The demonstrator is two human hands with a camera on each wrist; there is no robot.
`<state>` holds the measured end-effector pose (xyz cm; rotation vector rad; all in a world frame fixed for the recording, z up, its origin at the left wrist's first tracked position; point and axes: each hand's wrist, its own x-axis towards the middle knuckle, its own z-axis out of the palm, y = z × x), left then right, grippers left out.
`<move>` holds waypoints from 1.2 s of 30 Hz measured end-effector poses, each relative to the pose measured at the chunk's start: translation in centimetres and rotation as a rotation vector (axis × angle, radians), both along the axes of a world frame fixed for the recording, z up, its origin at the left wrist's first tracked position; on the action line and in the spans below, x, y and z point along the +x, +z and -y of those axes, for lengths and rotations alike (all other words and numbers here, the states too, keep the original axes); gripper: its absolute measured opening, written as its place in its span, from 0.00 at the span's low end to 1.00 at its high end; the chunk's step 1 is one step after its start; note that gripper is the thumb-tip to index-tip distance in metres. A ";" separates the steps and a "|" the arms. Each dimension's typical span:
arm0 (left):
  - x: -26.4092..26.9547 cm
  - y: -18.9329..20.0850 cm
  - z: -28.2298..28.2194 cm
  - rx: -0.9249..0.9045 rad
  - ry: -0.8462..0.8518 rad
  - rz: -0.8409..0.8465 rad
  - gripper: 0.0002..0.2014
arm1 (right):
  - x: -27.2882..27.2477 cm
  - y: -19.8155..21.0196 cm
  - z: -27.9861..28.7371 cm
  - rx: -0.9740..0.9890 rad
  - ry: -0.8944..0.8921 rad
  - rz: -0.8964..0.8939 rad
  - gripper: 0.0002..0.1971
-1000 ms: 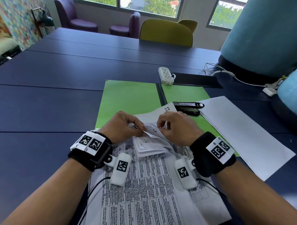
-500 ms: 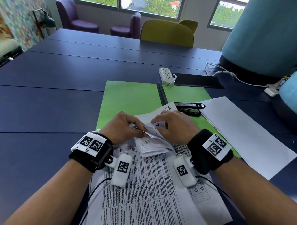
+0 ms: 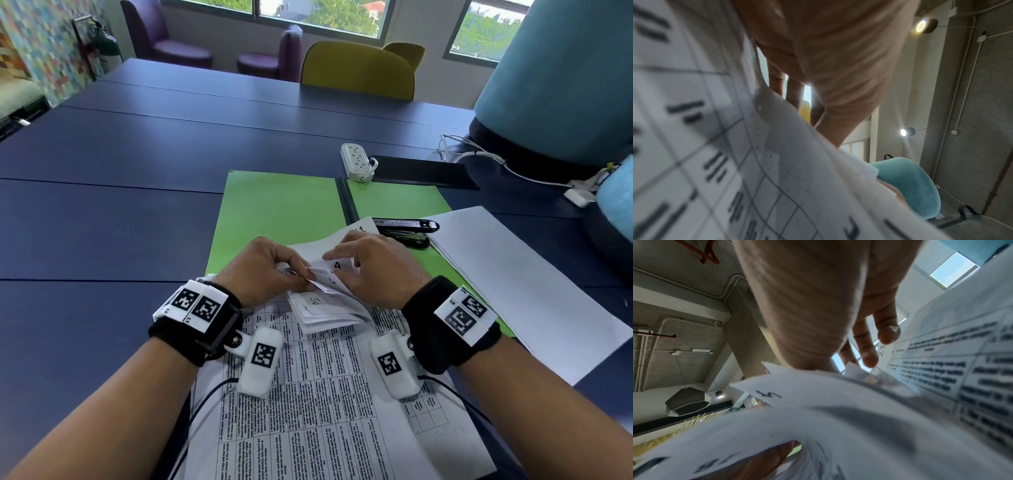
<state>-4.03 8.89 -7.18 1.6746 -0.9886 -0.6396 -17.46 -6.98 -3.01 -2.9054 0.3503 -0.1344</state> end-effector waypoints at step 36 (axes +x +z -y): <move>0.0 -0.3 0.2 0.003 -0.015 -0.001 0.13 | -0.6 -0.7 0.9 0.244 -0.029 0.105 0.14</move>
